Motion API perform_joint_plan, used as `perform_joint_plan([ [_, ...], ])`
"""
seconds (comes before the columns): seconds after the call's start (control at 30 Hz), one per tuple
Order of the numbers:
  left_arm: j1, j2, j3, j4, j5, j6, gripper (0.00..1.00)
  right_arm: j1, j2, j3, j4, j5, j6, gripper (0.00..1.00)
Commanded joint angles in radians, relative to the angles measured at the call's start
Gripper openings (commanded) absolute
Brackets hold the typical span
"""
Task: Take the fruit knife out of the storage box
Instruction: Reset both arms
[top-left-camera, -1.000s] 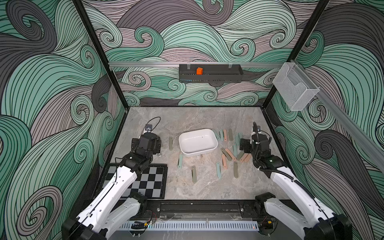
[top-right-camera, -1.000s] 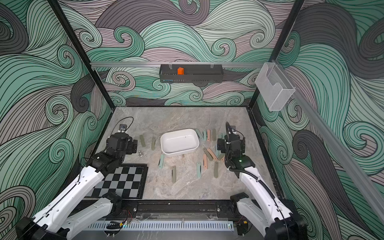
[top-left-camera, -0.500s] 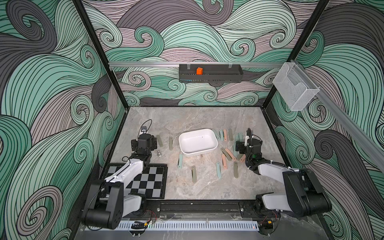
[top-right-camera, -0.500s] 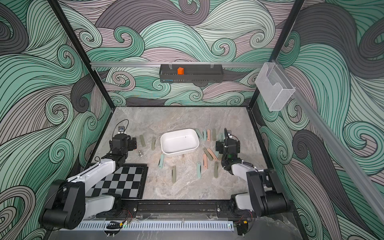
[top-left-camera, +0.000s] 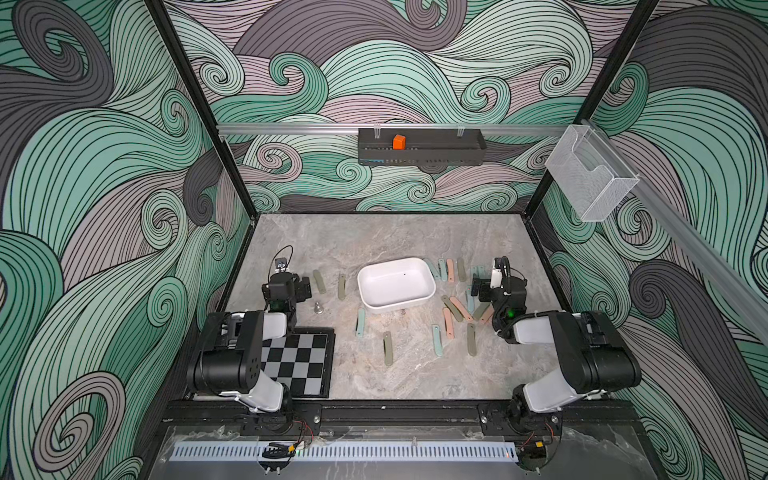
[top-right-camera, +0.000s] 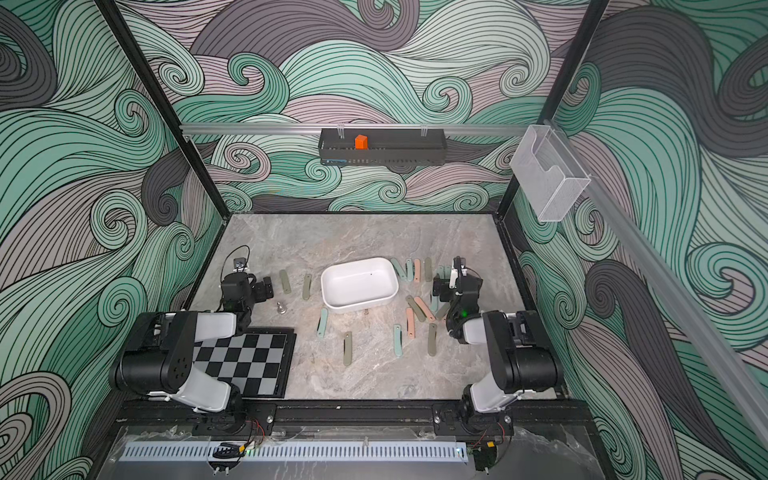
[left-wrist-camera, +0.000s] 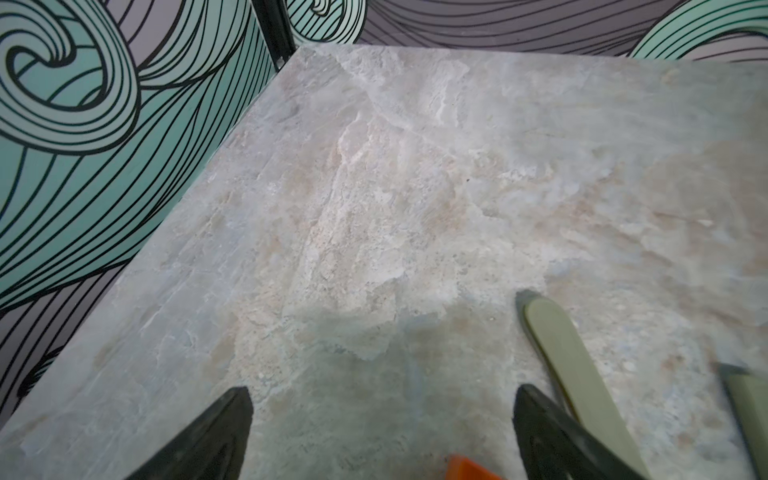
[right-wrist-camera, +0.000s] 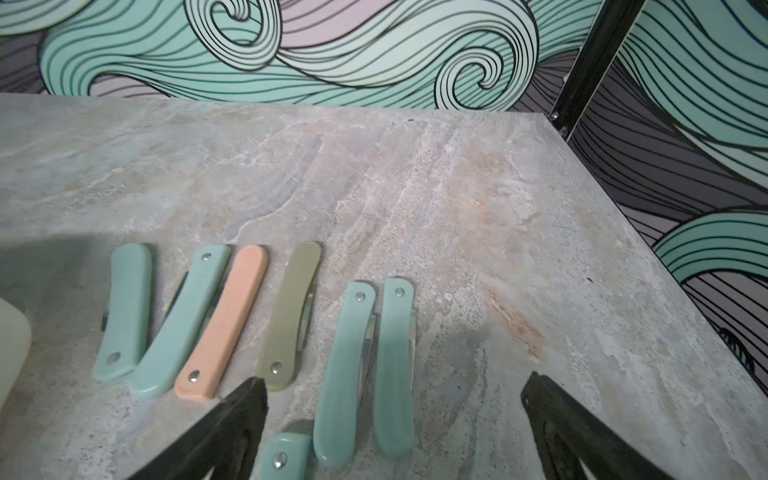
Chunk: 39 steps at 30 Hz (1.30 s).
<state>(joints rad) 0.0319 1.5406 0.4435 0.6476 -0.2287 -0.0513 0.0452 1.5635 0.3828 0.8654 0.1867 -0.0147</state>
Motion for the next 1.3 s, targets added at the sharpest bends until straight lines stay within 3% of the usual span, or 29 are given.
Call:
perform_joint_plan([
  [0.0,0.002,-0.014,0.019,0.035,0.031,-0.012,0.99,0.002,-0.003,-0.009,0.080,-0.027,-0.002,0.98],
  [0.83,0.002,-0.016,0.020,0.029,0.034,-0.012,0.99,-0.003,-0.013,-0.015,0.077,-0.045,0.006,0.98],
  [0.87,0.005,-0.017,0.018,0.033,0.112,0.018,0.99,-0.034,-0.013,-0.025,0.094,-0.158,0.000,0.98],
  [0.9,0.020,-0.020,0.015,0.040,0.303,0.088,0.99,-0.081,-0.009,-0.013,0.082,-0.404,-0.038,0.98],
  [0.93,0.041,-0.035,-0.010,0.061,0.441,0.119,0.99,-0.084,-0.002,0.004,0.059,-0.522,-0.077,0.98],
  [0.97,0.057,-0.031,-0.022,0.090,0.490,0.125,0.99,-0.074,-0.007,-0.017,0.095,-0.506,-0.080,0.98],
  [1.03,0.060,-0.030,-0.002,0.047,0.492,0.118,0.99,-0.073,-0.002,-0.007,0.084,-0.495,-0.078,0.99],
  [1.07,0.062,-0.024,-0.005,0.062,0.472,0.108,0.98,-0.072,-0.002,0.000,0.065,-0.432,-0.060,0.98],
  [1.1,0.062,-0.015,0.009,0.056,0.350,0.060,0.98,-0.064,-0.002,0.011,0.042,-0.280,-0.005,0.98],
  [1.13,0.062,-0.003,0.041,0.018,0.234,0.004,0.99,-0.055,-0.009,-0.004,0.059,-0.230,0.000,0.98],
  [1.17,0.059,-0.016,0.029,0.006,0.224,0.001,0.99,-0.046,-0.012,-0.014,0.075,-0.164,0.013,0.98],
  [1.27,0.054,-0.013,0.030,0.009,0.218,0.007,0.99,-0.037,-0.008,-0.015,0.084,-0.136,0.012,0.98],
])
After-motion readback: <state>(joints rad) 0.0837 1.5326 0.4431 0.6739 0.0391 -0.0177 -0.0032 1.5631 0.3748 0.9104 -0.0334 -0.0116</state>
